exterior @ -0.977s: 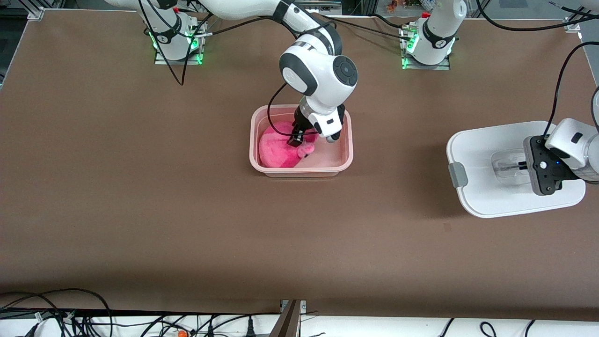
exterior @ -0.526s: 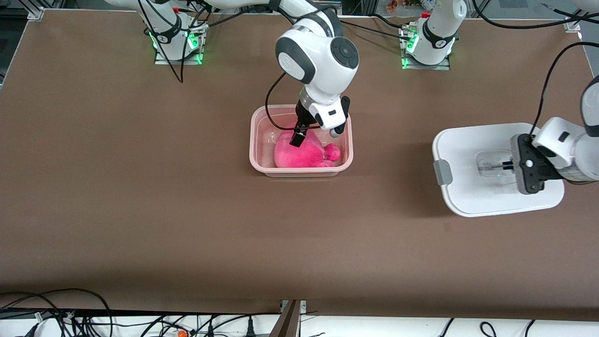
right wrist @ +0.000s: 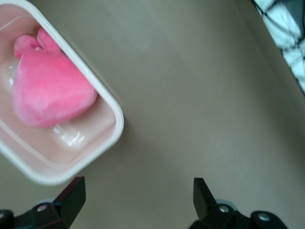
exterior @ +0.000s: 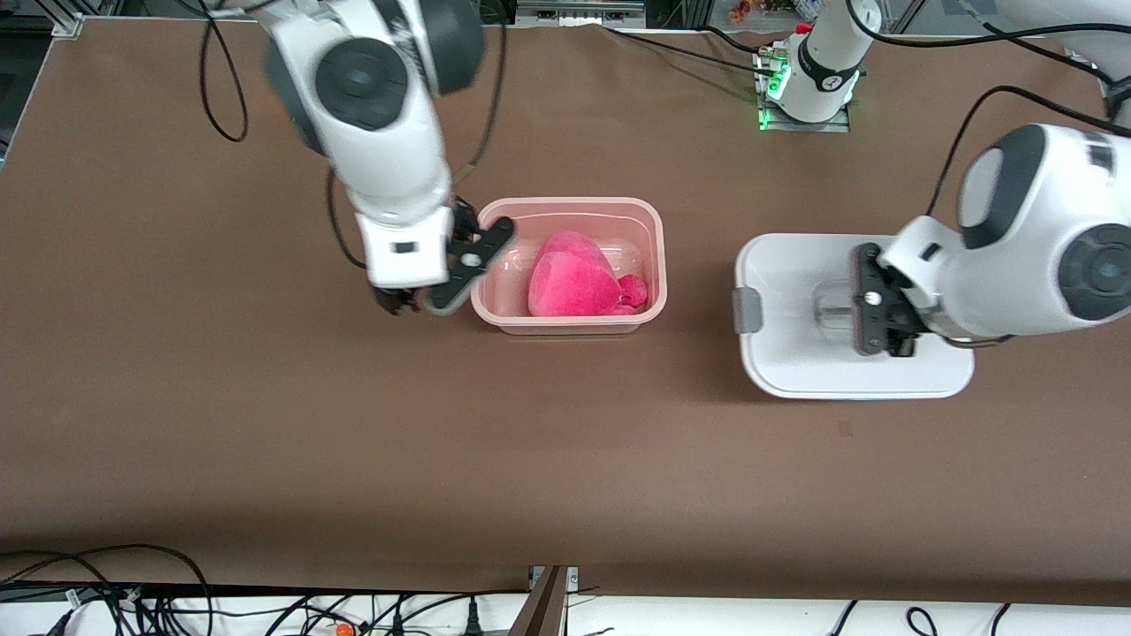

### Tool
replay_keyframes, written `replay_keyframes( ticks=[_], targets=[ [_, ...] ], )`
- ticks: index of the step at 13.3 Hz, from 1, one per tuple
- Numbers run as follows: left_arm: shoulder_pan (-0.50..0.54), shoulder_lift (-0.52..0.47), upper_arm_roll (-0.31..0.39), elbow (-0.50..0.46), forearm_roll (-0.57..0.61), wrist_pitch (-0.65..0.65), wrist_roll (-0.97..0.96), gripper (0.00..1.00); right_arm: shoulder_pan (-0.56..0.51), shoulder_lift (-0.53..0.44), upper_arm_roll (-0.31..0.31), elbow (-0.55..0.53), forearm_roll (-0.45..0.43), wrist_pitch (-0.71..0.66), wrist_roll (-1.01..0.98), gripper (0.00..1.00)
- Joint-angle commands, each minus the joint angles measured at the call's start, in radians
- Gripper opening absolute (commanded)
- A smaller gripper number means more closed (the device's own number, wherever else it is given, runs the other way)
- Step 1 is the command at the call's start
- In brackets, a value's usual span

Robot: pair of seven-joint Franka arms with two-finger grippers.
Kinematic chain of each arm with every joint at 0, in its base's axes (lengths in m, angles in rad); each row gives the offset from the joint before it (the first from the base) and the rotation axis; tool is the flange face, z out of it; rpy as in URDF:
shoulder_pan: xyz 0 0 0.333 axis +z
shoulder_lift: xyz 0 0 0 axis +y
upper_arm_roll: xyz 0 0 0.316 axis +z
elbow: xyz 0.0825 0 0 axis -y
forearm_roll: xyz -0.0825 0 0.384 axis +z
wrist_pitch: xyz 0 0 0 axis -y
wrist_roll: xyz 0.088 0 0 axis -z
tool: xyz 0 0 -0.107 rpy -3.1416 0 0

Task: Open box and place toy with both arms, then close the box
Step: 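Carry the lid over the box with the left gripper and lower it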

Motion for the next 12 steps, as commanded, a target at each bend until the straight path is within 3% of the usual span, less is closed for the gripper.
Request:
replay_keyframes(
  ticks=[1,3,7,10,12],
  targets=[
    [-0.123,0.017,0.011,0.005,-0.019,0.048,-0.113,0.00,0.000,-0.144,-0.095,-0.143,0.097,-0.037,0.026,1.00],
    [-0.221,0.034,0.012,0.006,-0.016,0.078,-0.216,0.00,-0.009,-0.262,-0.152,-0.270,0.113,-0.025,0.111,1.00],
    [-0.391,0.081,0.011,0.006,-0.030,0.147,-0.368,0.00,-0.118,-0.478,-0.147,-0.474,0.099,-0.042,0.271,1.00],
    [-0.486,0.118,0.011,0.006,-0.028,0.229,-0.500,0.00,-0.253,-0.557,-0.131,-0.576,0.098,-0.048,0.297,1.00],
    [-0.520,0.149,0.012,0.010,-0.047,0.288,-0.529,0.00,-0.351,-0.562,-0.117,-0.585,0.098,-0.048,0.281,1.00]
  ],
)
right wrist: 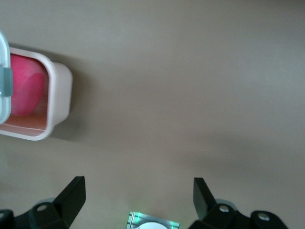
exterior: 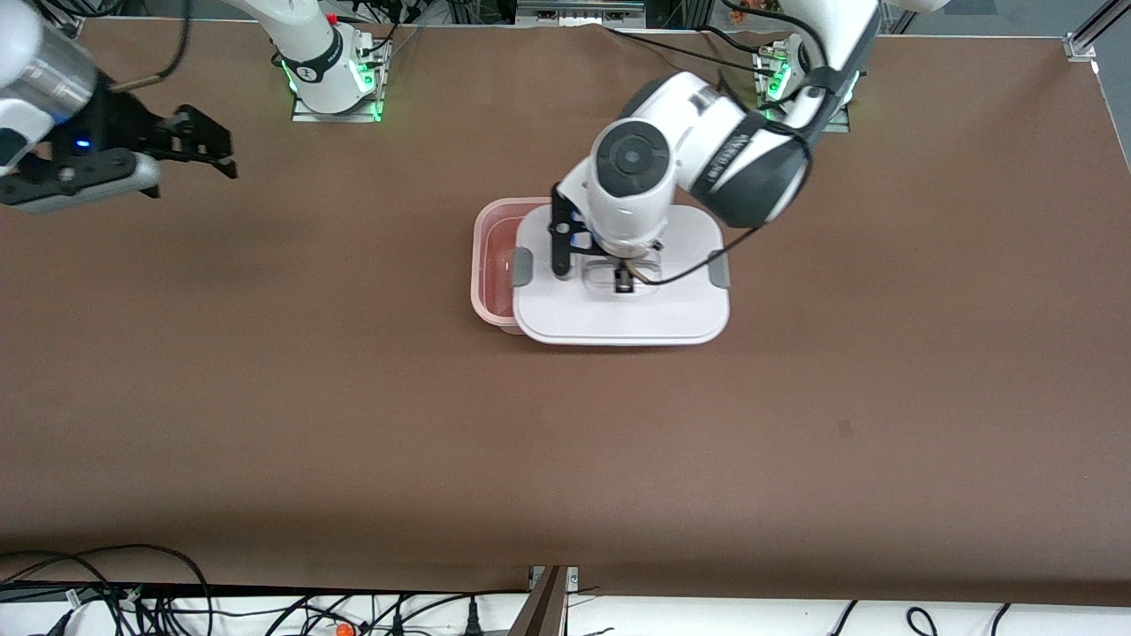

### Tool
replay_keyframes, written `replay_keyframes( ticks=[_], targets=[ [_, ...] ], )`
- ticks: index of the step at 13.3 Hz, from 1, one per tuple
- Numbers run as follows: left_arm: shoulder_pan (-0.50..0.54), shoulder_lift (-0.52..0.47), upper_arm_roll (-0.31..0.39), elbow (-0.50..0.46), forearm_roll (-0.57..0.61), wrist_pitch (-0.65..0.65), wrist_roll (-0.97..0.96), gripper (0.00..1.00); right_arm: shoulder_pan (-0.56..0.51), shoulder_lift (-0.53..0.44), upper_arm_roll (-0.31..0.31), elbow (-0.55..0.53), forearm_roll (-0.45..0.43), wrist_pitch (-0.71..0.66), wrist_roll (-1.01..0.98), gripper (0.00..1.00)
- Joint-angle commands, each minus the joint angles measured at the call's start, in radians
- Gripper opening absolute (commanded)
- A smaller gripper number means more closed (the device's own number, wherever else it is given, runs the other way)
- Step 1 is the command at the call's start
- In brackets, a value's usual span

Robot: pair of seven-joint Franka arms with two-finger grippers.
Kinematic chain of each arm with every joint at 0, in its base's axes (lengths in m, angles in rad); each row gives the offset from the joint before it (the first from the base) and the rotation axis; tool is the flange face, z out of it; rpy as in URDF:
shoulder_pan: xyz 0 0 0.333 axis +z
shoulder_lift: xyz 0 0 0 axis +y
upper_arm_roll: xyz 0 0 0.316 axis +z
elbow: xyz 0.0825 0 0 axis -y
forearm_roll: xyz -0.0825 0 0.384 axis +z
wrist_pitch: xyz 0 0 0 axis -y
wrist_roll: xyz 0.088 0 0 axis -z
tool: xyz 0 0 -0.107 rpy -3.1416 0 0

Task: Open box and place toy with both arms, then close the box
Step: 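Carry the lid over the box with the left gripper and lower it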

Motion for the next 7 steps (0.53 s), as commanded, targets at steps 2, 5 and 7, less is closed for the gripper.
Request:
replay_keyframes(
  ticks=[2,5,7],
  targets=[
    [-0.047,0.052,0.019,0.026,-0.038,0.074,-0.046,0.00,-0.144,-0.006,0.035,-0.052,0.006,0.033,-0.003,1.00],
    [-0.070,0.052,0.017,0.023,-0.038,0.074,-0.072,0.00,-0.158,-0.006,0.041,-0.055,-0.022,0.061,0.001,1.00],
    [-0.076,0.060,0.019,0.024,-0.037,0.074,-0.100,0.00,-0.171,-0.009,0.102,-0.060,-0.065,0.070,0.099,1.00]
  ],
)
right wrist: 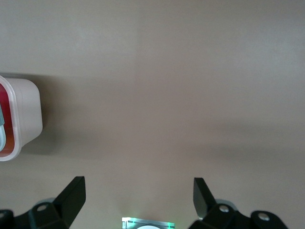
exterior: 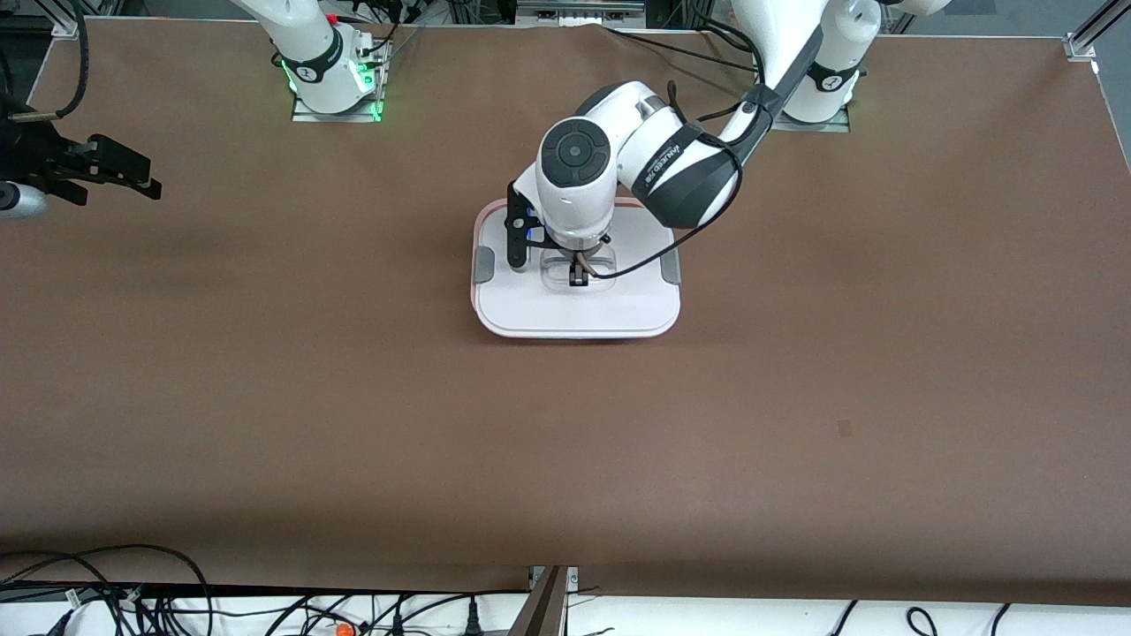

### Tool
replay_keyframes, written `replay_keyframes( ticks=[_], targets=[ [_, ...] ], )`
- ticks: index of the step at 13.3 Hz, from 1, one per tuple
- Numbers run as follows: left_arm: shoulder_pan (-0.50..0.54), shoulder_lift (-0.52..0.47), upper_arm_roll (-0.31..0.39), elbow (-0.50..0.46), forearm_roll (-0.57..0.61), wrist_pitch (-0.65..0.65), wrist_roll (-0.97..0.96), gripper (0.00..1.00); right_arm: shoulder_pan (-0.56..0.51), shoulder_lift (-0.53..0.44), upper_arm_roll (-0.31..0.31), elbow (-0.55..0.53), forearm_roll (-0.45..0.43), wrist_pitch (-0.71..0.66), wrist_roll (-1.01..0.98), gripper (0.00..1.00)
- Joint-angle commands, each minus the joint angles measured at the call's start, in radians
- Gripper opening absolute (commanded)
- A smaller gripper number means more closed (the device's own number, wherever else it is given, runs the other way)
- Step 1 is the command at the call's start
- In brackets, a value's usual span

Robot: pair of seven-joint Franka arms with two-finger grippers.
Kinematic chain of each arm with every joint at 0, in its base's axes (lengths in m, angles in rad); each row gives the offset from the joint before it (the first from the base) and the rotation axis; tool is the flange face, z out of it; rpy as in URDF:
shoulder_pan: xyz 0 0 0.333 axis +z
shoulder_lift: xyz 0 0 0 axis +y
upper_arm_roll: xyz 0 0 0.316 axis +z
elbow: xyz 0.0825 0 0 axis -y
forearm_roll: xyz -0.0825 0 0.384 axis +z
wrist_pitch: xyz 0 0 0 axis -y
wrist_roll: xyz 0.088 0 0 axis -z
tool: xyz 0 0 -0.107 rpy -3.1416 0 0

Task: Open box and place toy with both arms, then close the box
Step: 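Carry the lid over the box with the left gripper and lower it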

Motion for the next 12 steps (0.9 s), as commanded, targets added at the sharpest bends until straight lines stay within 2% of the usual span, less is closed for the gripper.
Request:
replay_keyframes(
  ticks=[1,3,7,12],
  targets=[
    [-0.020,0.011,0.016,0.023,-0.027,-0.005,-0.045,0.00,-0.025,-0.018,0.096,-0.016,-0.039,0.014,0.157,1.00],
    [-0.023,0.016,0.018,0.016,-0.027,-0.005,-0.065,0.00,-0.023,-0.018,0.122,-0.009,-0.039,0.025,0.175,1.00],
    [-0.025,0.025,0.018,0.016,-0.025,-0.005,-0.089,0.00,-0.020,0.032,0.121,0.059,-0.032,0.025,0.155,1.00],
    [-0.071,0.038,0.019,0.017,-0.015,-0.003,-0.148,0.00,-0.023,0.034,0.116,0.054,-0.028,0.025,0.149,1.00]
  ],
)
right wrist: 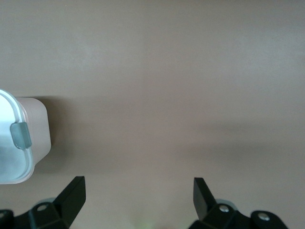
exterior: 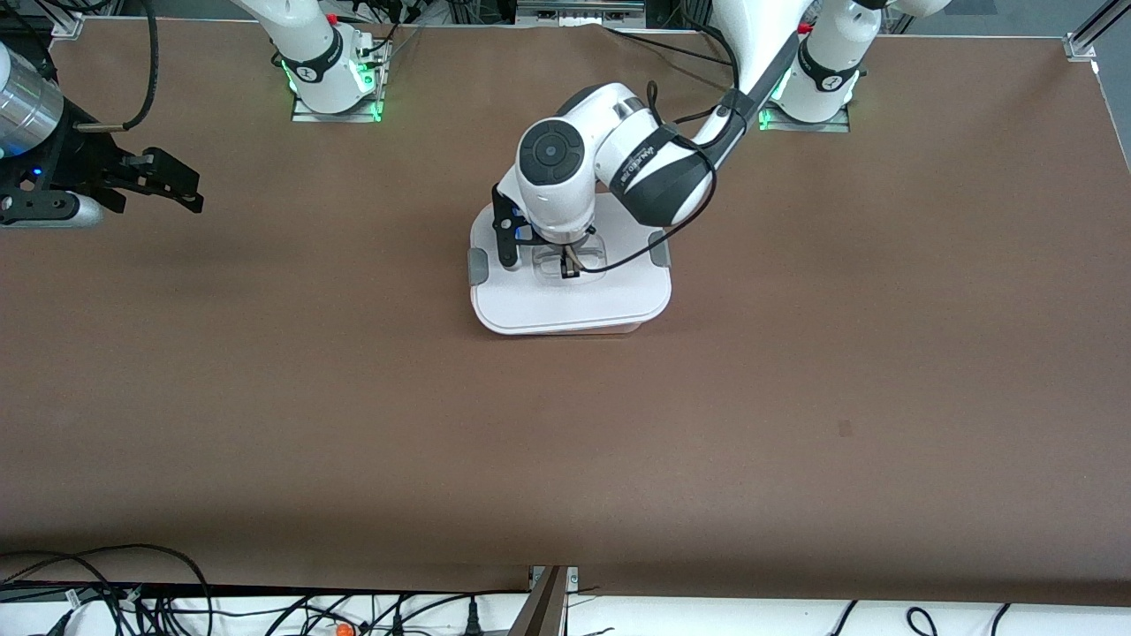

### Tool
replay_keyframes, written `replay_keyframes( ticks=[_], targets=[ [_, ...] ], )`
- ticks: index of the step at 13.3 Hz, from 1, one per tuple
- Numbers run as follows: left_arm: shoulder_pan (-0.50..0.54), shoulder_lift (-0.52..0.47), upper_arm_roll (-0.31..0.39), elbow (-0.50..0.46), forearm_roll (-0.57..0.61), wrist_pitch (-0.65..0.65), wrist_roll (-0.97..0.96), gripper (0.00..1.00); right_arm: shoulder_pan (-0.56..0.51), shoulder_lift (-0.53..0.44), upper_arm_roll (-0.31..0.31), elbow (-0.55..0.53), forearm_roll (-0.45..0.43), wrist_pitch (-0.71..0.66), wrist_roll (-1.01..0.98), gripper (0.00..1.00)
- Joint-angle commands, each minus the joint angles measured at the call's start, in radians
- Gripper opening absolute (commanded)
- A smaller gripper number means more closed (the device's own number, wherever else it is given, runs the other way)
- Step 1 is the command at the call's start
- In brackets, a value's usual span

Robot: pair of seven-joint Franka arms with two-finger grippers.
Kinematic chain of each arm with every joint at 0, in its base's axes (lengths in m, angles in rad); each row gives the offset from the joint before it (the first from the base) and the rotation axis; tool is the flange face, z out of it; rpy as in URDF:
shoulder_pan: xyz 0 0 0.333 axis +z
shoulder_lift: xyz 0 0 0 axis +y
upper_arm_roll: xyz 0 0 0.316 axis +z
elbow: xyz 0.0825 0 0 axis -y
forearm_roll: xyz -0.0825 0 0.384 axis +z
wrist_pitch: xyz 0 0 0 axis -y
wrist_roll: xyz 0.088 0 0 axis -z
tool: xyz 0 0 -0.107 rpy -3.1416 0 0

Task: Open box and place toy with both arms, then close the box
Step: 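Press the lid down onto the box with the left gripper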

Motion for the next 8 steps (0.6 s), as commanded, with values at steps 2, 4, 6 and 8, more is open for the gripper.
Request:
replay_keyframes(
  ticks=[2,4,6,8],
  targets=[
    [-0.033,0.006,0.018,0.015,-0.013,-0.003,-0.014,0.00,-0.012,0.007,0.004,0.019,-0.005,-0.006,-0.007,1.00],
    [-0.032,0.007,0.019,0.014,-0.012,-0.003,-0.008,0.00,-0.015,0.007,0.003,0.017,0.002,-0.009,-0.008,1.00],
    [-0.030,0.006,0.021,0.012,0.025,-0.003,-0.001,0.00,-0.015,0.007,0.003,0.017,0.002,-0.006,-0.008,1.00],
    [-0.032,0.006,0.018,0.008,0.045,-0.005,0.000,0.00,-0.015,0.007,0.001,0.019,0.001,-0.004,-0.010,1.00]
  ],
)
